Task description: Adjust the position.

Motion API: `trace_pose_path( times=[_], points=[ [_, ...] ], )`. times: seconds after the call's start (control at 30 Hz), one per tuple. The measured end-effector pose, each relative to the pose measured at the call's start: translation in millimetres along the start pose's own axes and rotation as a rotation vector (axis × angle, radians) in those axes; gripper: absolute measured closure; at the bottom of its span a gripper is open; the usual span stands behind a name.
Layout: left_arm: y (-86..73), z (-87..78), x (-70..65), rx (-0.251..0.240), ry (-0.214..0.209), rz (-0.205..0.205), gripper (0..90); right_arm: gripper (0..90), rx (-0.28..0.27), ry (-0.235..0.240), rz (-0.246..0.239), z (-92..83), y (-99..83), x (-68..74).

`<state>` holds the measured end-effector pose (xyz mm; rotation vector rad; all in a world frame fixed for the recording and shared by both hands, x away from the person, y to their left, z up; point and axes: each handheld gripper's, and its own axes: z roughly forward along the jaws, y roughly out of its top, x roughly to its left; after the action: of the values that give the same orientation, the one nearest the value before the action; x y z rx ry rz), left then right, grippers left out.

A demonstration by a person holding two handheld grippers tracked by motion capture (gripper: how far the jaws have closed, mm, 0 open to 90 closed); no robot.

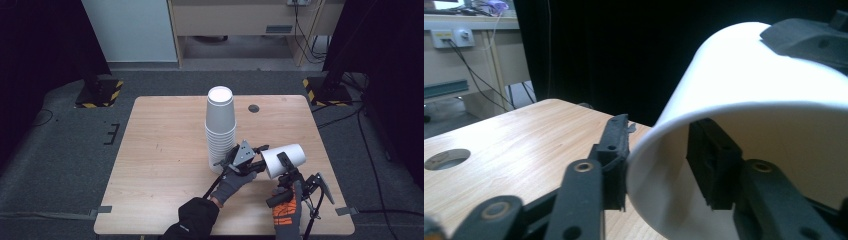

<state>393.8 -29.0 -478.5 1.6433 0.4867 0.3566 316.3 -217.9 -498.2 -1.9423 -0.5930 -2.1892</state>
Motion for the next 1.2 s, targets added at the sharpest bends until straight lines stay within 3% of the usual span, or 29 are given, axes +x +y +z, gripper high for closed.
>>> trace_pose_path(
  times=[0.2, 0.4, 0.63, 1.2],
  points=[
    [0.0, -1.7, 2.1, 0.005, 0.012, 0.01, 70.0, 16.1, 0.009, 0.002, 0.007, 0.3, 0.7, 0.1],
    [-0.8, -4.5, 3.9, 0.016, -0.01, -0.016, 76.0, 16.1, 0.005, 0.0, 0.007, 0.5, 2.6, -1.3],
    [-1.1, -6.8, 3.9, 0.022, -0.027, -0.007, 81.6, 16.0, 0.005, -0.002, 0.0, 0.4, 6.3, -1.3],
    [-0.4, -14.1, 2.7, 0.027, -0.037, -0.003, 84.5, 15.5, 0.036, 0.009, -0.046, 3.2, 12.3, 0.6]
  ],
)
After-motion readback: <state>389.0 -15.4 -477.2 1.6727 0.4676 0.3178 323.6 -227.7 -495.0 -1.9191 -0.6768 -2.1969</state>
